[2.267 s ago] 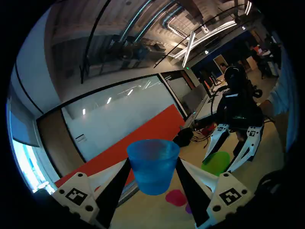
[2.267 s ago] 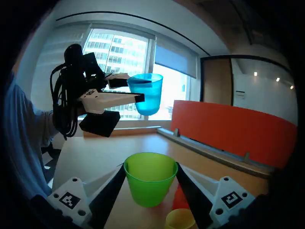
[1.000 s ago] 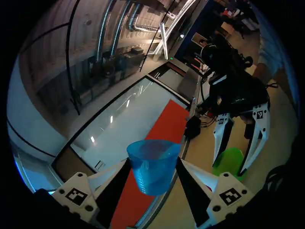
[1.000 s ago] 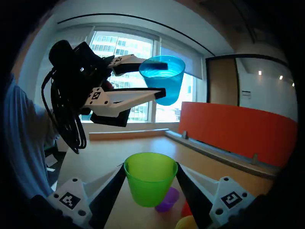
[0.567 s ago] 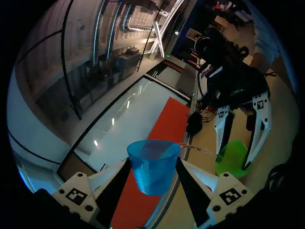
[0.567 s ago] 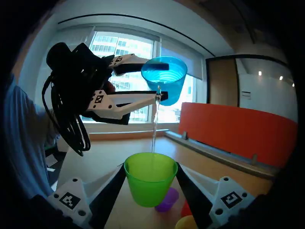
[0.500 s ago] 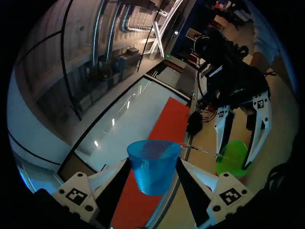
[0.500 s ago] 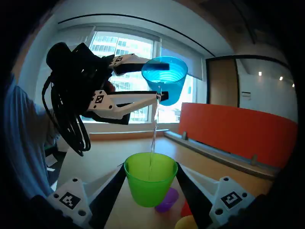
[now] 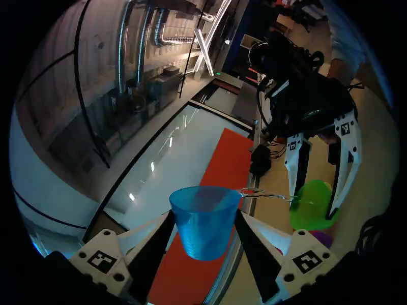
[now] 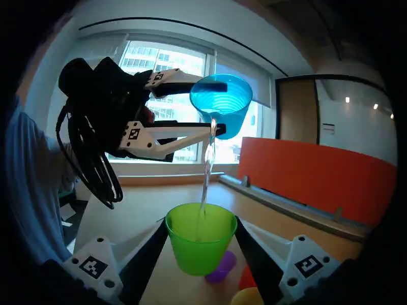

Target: Pour water

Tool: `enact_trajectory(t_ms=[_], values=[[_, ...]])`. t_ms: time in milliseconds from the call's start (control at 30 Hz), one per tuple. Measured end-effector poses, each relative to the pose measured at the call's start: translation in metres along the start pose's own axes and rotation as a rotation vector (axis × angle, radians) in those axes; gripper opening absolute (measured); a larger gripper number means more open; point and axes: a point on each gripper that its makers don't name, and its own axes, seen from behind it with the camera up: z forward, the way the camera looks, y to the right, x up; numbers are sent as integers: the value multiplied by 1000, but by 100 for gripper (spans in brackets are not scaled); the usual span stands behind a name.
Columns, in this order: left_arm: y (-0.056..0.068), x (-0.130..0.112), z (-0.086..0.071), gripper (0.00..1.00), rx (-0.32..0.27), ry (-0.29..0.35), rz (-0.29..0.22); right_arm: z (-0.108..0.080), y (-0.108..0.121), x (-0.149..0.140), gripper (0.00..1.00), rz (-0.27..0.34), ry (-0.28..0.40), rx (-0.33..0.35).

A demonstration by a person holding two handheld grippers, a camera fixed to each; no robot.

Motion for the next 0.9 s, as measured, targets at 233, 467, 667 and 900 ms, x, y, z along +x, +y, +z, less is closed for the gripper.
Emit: enact_trajectory(t_ms=[233,467,667,900], values=[[0,1,2,83,2,1,33,0,2,0,92,-2,0,-3],[-2,2,2,83,9,0,75,1,4,-1,92,-3,-1,-6],[-2,4,3,83,15,1,111,3,5,-1,92,-5,-2,-9],[0,6,6,83,18,0,157,4,8,-2,92,-11,-4,-16]])
